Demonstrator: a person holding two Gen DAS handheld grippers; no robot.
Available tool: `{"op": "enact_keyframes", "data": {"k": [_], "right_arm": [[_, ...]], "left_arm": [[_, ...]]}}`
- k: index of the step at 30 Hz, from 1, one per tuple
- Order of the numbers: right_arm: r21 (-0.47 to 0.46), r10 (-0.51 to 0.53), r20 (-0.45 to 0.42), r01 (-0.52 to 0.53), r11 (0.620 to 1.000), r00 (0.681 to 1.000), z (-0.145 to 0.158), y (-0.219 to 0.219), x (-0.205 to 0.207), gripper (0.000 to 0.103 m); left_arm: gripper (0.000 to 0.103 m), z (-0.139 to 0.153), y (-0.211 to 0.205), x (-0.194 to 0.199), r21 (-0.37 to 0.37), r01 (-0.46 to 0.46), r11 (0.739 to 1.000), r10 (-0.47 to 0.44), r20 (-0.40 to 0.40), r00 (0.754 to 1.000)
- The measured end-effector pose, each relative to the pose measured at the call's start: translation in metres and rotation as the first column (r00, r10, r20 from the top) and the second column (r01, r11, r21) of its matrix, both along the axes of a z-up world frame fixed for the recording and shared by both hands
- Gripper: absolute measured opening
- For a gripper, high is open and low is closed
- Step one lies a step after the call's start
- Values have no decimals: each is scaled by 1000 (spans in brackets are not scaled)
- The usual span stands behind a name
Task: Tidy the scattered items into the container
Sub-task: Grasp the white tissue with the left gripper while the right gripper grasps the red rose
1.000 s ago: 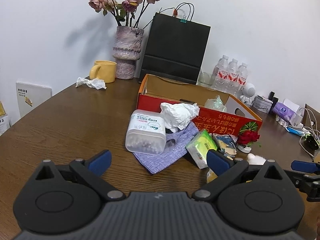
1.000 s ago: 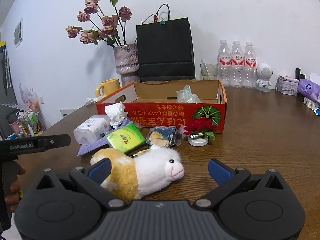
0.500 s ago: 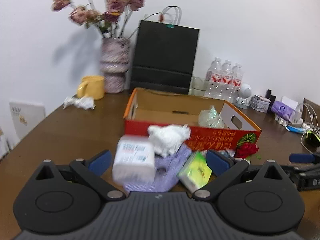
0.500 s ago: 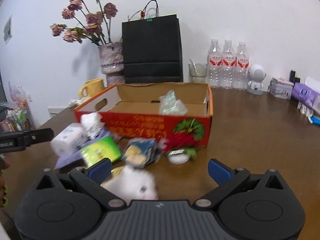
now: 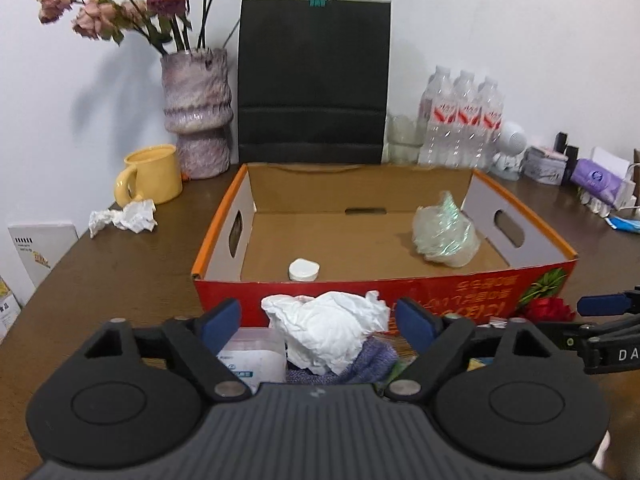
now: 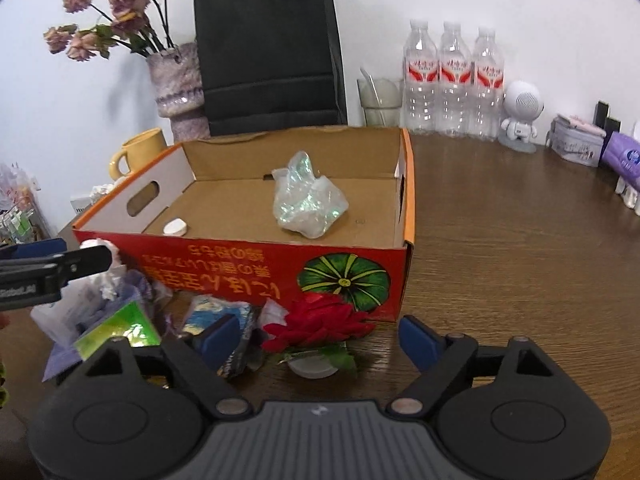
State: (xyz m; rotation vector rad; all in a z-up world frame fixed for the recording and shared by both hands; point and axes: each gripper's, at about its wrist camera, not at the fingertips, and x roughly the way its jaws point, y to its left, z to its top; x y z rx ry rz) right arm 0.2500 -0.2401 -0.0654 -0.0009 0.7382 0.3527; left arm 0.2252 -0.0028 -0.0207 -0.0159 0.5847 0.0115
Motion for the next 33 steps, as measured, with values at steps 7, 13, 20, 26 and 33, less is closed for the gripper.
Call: {"op": "enact_keyframes", "data": {"k": [7,13,20,26,33], "right_arm": [[15,2,-37,-1,1000,999,-12,-4,11,73],[34,22,-52,-20,999,998,-16,-4,9,57],[52,39,-44,-36,998,998,-16,-5,1,45],[71,39,-10,-38,997,999,-6,-8,-10,43],[74,38,43,-41,996,998,11,-8,-23,43]], "left_arm": [[61,-10,1,14,18,4,1000,-3,-46,999],[41,-11,0,12,27,17,999,-16,-44,999],[32,-9,3,1,4,16,1000,-16,-23,1000],[32,-1,7,-14,-33,26,999,-25,10,1000],[32,14,10,-30,-58,36,998,-32,63,997]]}}
